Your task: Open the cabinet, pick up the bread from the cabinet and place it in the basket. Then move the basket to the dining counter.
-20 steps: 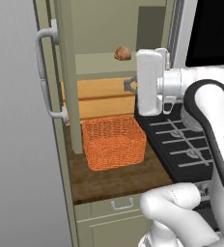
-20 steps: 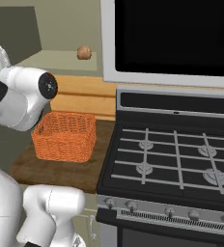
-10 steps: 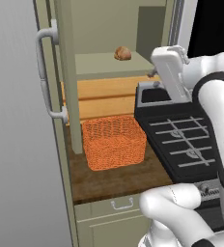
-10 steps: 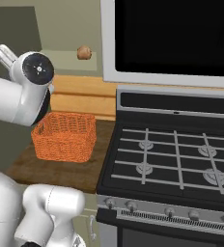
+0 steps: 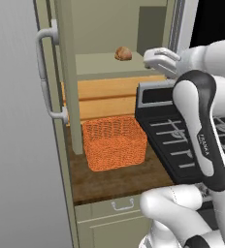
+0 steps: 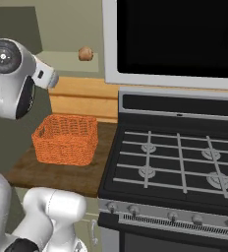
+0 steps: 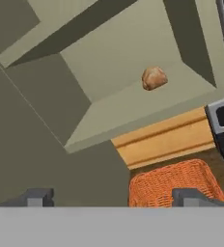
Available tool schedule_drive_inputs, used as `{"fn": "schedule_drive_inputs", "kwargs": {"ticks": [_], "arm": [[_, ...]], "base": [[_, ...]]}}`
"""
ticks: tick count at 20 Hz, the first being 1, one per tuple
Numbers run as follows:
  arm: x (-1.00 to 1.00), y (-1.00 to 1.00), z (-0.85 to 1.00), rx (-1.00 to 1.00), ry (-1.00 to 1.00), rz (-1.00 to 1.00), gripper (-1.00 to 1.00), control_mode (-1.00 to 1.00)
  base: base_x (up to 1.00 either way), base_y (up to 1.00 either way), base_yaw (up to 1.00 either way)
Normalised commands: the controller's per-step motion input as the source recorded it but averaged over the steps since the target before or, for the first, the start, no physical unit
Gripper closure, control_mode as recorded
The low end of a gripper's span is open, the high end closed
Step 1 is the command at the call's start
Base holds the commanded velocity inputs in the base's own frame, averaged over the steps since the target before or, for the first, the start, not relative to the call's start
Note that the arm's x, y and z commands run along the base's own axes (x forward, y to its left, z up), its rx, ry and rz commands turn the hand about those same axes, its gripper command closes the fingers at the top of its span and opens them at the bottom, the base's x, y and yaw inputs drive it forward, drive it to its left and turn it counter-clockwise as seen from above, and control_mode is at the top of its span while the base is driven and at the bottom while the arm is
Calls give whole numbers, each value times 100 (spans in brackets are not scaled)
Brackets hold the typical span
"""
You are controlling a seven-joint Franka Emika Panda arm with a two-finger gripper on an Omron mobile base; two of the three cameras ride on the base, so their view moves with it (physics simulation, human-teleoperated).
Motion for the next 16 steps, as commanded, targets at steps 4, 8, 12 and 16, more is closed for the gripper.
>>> {"fn": "schedule_drive_inputs", "kwargs": {"ticks": [4,8,12,16], "arm": [[19,-4,25,-50,-8,-8,-100,-100],[42,-30,12,-35,0,-3,-100,-100],[44,-19,0,-16,0,0,-100,-100],[35,0,-3,-12,0,-3,-100,-100]], "base": [[0,0,0],[0,0,0],[0,0,0],[0,0,0]]}}
